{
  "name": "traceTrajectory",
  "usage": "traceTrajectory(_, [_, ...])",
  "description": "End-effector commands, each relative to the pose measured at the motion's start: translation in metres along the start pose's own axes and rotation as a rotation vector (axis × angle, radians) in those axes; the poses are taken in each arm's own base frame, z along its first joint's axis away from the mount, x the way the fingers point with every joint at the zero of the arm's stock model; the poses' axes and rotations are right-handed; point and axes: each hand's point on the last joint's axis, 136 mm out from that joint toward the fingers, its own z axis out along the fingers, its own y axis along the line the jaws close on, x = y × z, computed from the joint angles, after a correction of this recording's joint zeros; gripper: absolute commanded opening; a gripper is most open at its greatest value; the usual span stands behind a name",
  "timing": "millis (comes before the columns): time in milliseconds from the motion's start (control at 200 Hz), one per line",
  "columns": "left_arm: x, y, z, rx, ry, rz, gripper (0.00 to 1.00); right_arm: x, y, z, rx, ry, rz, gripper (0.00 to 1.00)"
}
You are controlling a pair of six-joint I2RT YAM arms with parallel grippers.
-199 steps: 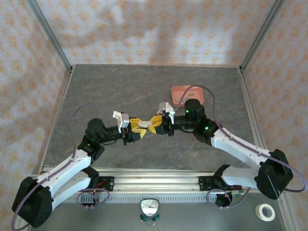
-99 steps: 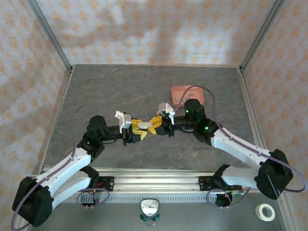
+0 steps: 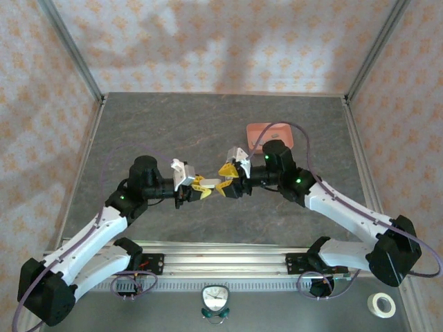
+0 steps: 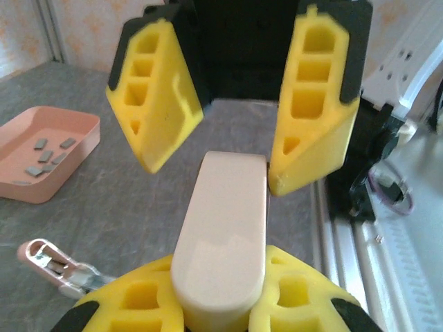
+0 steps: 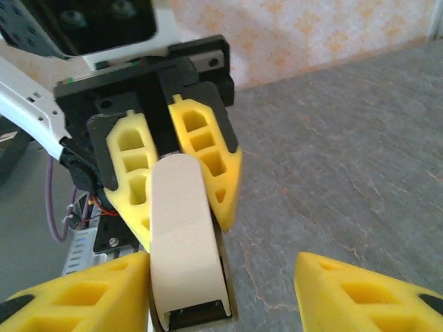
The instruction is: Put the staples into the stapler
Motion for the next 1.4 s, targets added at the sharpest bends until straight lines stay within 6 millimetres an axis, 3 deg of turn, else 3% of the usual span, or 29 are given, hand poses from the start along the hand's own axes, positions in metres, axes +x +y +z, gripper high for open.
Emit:
traceTrajectory(0, [0.021, -0.009, -0.01, 0.015, 0.16, 0.089, 0.02, 0.004, -0.008, -0.01, 0.091, 0.12, -0.051, 0.57])
traceTrajectory(240, [0.022, -0.01, -0.015, 0.029, 0.236, 0.125, 0.01, 0.006, 0.003, 0.006, 0.051, 0.208, -0.134, 0.59])
traceTrajectory(616, [0.017, -0.005, -0.013, 0.009, 0.228, 0.104, 0.02, 0.004, 0.018, 0.027, -0.067, 0.203, -0.106, 0.59])
traceTrajectory(946, [0.02, 0.001, -0.011, -0.01, 0.247, 0.082, 0.02, 0.002, 0.021, 0.019, -0.05, 0.197, -0.097, 0.62])
traceTrajectory(1396, [0.013, 0.001, -0.009, 0.001, 0.209, 0.081, 0.02, 0.009, 0.019, 0.036, -0.099, 0.244, -0.066, 0.58])
